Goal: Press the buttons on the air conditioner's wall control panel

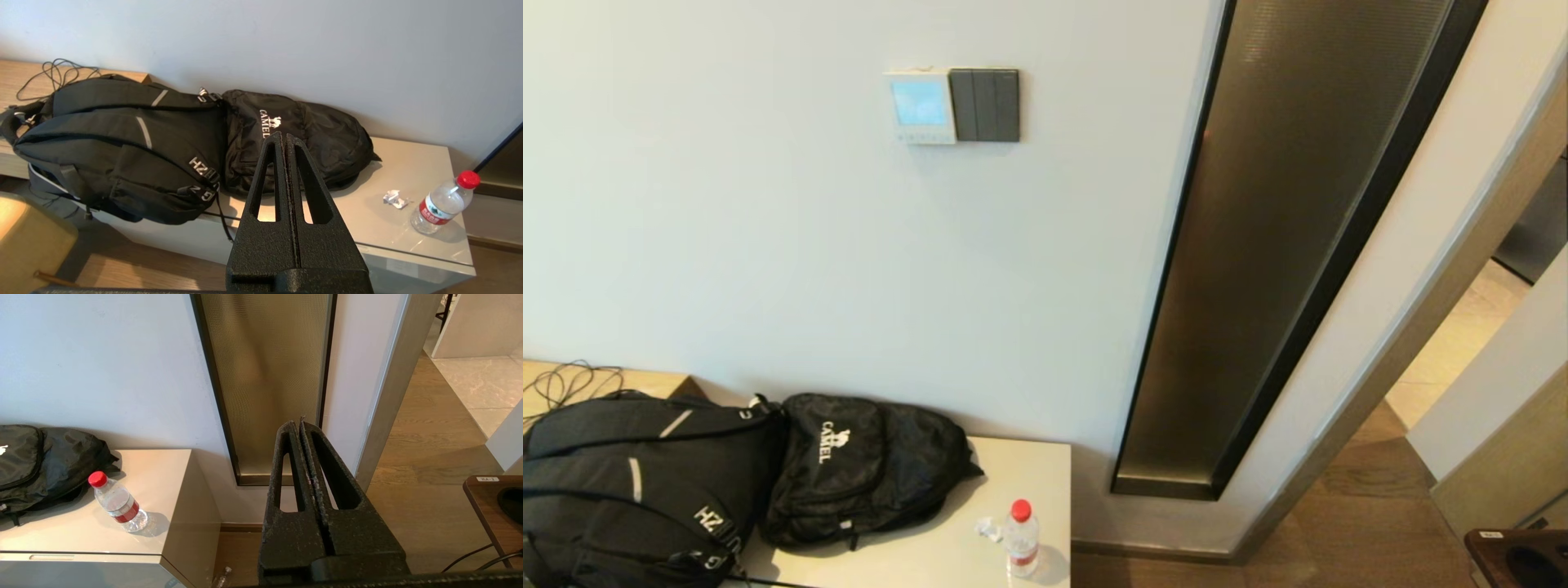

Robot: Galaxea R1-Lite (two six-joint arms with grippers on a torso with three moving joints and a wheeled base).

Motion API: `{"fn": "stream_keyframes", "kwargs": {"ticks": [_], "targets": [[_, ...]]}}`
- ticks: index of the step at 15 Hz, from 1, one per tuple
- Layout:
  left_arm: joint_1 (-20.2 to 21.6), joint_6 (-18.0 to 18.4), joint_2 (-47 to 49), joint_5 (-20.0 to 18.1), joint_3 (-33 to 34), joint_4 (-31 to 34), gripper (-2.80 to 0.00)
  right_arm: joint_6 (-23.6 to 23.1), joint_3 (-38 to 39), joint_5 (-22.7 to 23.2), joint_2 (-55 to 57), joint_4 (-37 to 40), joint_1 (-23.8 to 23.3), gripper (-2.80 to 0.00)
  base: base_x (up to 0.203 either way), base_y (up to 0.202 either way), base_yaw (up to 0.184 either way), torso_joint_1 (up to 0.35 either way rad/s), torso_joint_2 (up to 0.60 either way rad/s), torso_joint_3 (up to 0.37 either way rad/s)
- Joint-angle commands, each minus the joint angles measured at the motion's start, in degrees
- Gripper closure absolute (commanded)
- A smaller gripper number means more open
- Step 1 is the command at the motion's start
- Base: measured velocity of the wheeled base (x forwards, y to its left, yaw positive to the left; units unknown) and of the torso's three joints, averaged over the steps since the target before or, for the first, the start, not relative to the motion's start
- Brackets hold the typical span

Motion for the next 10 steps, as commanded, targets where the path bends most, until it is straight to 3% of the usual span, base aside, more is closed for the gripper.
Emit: {"fn": "stream_keyframes", "kwargs": {"ticks": [1,3,6,8,10], "targets": [[0.0,0.1,0.43,-0.02,-0.01,-0.11,0.0,-0.02,0.0,0.03,0.04,-0.02,0.0,0.0,0.0,0.0,0.0,0.0,0.0,0.0],[0.08,0.01,0.43,0.92,-0.38,0.52,0.0,-0.02,0.0,0.03,0.04,-0.02,0.0,0.0,0.0,0.0,0.0,0.0,0.0,0.0],[5.0,0.01,-3.77,0.26,-1.75,6.39,0.0,-0.02,0.0,0.03,0.04,-0.02,0.0,0.0,0.0,0.0,0.0,0.0,0.0,0.0],[5.69,-0.06,-7.64,-3.16,-3.76,13.44,0.0,-0.02,0.0,0.03,0.04,-0.02,0.0,0.0,0.0,0.0,0.0,0.0,0.0,0.0],[5.71,-0.14,-10.12,-9.45,-3.67,14.56,0.0,-0.02,0.0,0.03,0.04,-0.02,0.0,0.0,0.0,0.0,0.0,0.0,0.0,0.0]]}}
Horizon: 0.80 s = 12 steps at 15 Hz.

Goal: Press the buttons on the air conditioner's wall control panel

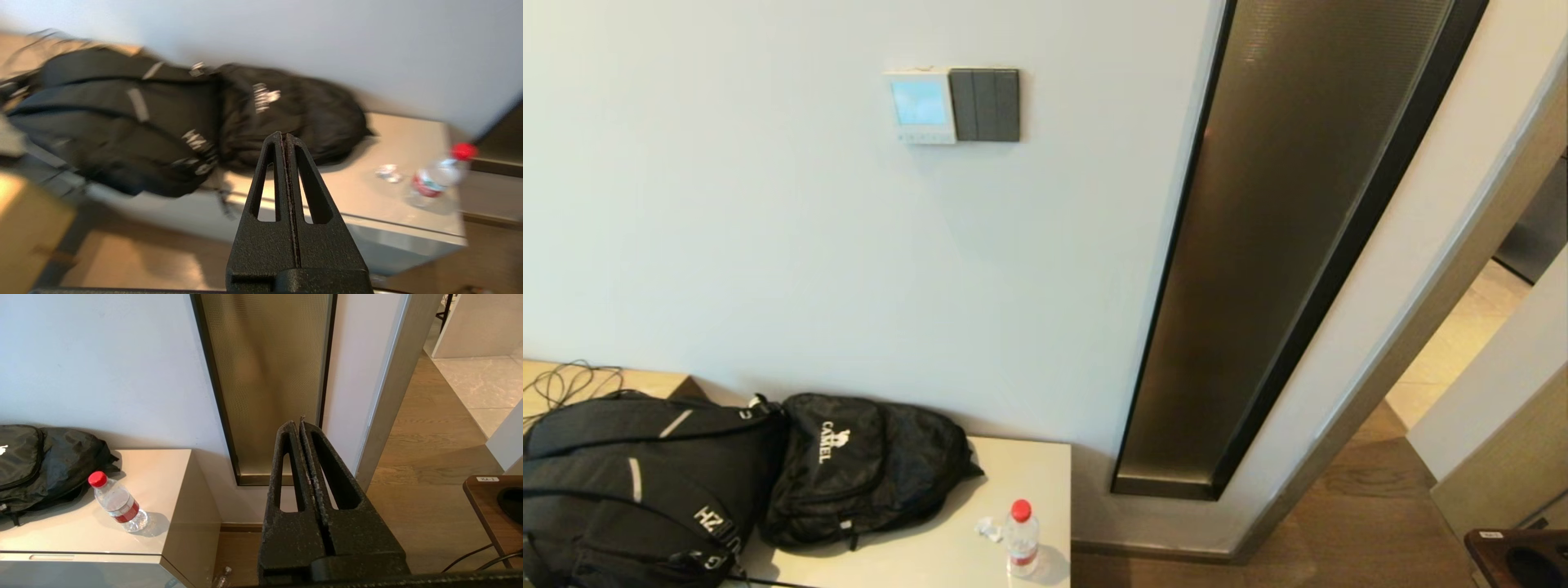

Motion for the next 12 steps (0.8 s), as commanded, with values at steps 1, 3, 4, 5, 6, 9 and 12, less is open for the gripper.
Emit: {"fn": "stream_keyframes", "kwargs": {"ticks": [1,3,4,5,6,9,12], "targets": [[0.21,0.08,-3.96,-4.52,0.97,0.41,0.0,-0.02,0.0,0.03,0.04,-0.02,-0.01,0.0,0.0,0.0,0.0,0.0,0.0,0.0],[0.16,0.27,-7.18,-5.31,1.36,0.42,0.0,-0.11,0.0,0.03,0.04,-0.02,-0.01,0.0,0.0,0.0,0.0,0.0,0.0,0.0],[0.13,0.38,-8.12,-5.54,1.43,0.3,0.0,-0.11,0.0,0.03,0.04,-0.02,-0.01,0.0,0.0,0.0,0.0,0.0,0.0,0.0],[0.13,0.38,-8.12,-5.56,1.51,0.04,0.0,-0.11,0.0,0.03,0.04,-0.02,-0.01,0.0,0.0,0.0,0.0,0.0,0.0,0.0],[0.13,0.47,-8.12,-5.56,1.58,-0.21,0.0,-0.11,0.0,0.03,0.04,-0.02,-0.01,0.0,0.0,0.0,0.0,0.0,0.0,0.0],[0.13,0.38,-8.04,-5.64,1.96,-1.69,0.0,-0.11,0.0,0.03,0.04,-0.02,0.07,0.0,0.0,0.0,0.0,0.0,0.0,0.0],[-0.04,-0.88,-8.12,-5.6,1.96,-1.8,0.0,-0.06,0.0,0.03,0.04,-0.02,0.0,0.0,0.0,0.0,0.0,0.0,0.0,0.0]]}}
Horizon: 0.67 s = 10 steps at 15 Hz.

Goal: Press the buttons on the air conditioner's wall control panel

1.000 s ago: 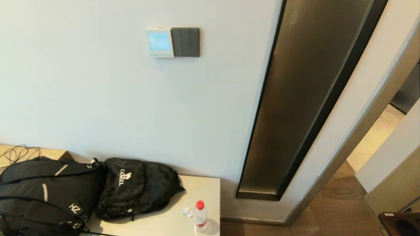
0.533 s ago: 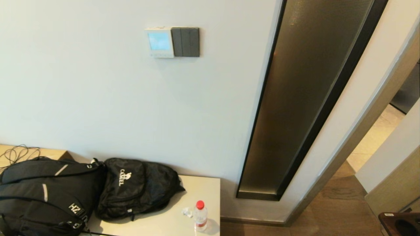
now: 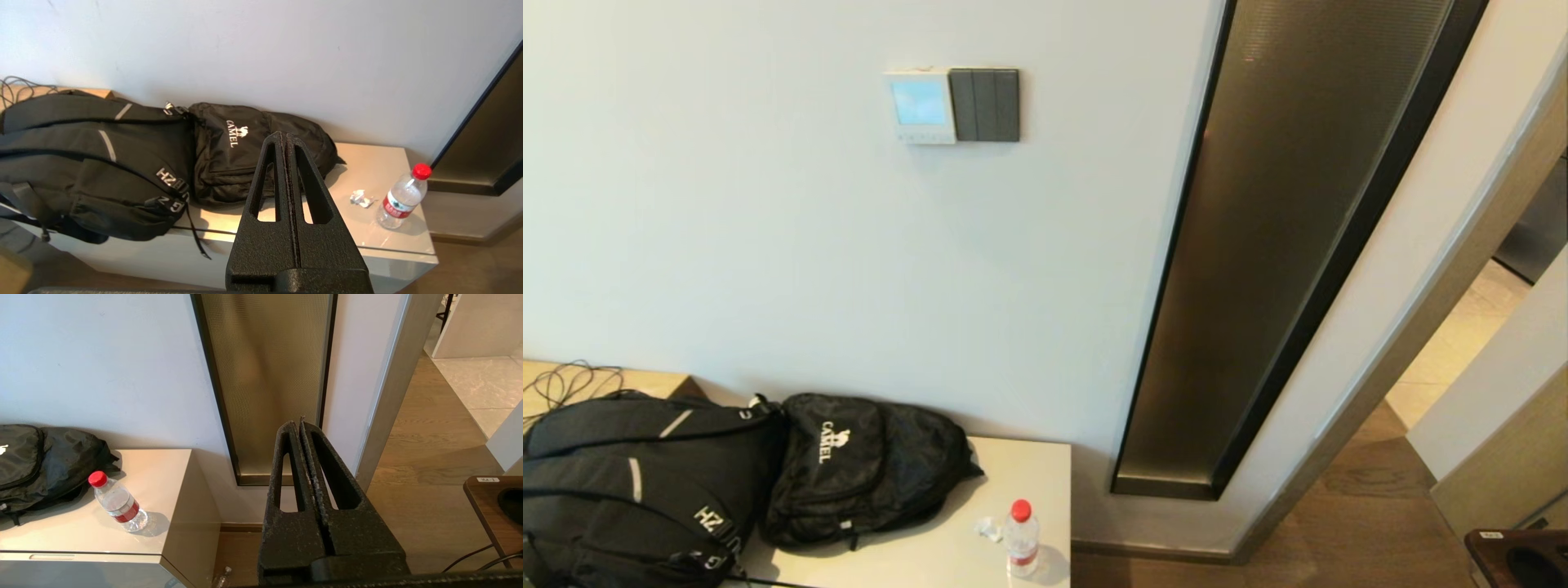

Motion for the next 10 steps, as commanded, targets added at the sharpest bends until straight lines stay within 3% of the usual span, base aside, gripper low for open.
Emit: {"fn": "stream_keyframes", "kwargs": {"ticks": [1,10], "targets": [[-0.16,-1.13,-0.16,0.18,0.0,-0.02,0.0,0.03,0.0,0.03,0.04,-0.02,-0.06,0.0,0.0,0.0,0.0,0.0,0.0,0.0],[-0.16,-1.49,-0.16,0.26,0.09,-0.02,0.0,0.03,0.0,0.03,0.04,-0.02,0.02,0.0,0.0,0.0,0.0,0.0,0.0,0.0]]}}
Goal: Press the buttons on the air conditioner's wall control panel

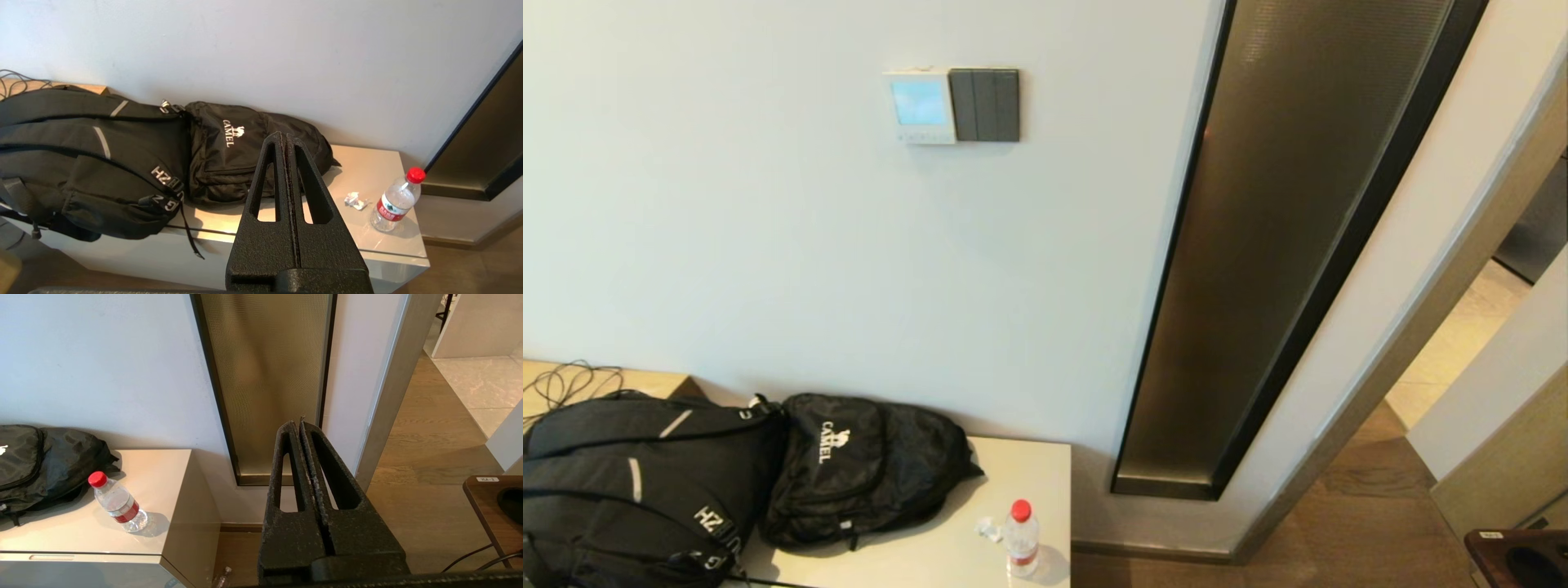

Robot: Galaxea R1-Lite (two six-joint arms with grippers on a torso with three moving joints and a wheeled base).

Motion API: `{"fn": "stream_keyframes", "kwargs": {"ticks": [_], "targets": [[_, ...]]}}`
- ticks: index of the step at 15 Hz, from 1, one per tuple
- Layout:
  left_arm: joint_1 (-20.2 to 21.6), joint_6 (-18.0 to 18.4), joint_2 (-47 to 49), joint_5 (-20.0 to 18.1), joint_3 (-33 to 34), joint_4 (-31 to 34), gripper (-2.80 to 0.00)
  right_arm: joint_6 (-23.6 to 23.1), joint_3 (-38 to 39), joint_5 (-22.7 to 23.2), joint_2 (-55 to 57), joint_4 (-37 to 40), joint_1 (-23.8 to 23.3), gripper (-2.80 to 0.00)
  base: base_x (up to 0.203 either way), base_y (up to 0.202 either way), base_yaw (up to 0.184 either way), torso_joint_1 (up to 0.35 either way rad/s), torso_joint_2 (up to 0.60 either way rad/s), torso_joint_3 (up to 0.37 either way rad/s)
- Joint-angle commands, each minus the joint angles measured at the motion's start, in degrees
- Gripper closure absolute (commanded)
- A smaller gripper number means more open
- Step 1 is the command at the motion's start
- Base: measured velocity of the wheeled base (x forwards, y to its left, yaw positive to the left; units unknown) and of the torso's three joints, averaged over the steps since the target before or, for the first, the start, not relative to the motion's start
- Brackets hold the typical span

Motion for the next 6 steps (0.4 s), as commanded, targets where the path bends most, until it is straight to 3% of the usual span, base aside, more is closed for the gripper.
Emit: {"fn": "stream_keyframes", "kwargs": {"ticks": [1,6], "targets": [[0.02,0.0,-0.09,0.04,0.0,0.06,0.0,-0.11,0.0,0.03,0.04,-0.02,-0.02,0.0,0.0,0.0,0.0,0.0,0.0,0.0],[0.02,0.0,-0.09,0.04,0.0,0.06,0.0,-0.11,0.0,0.03,0.04,-0.02,-0.02,0.0,0.0,0.0,0.0,0.0,0.0,0.0]]}}
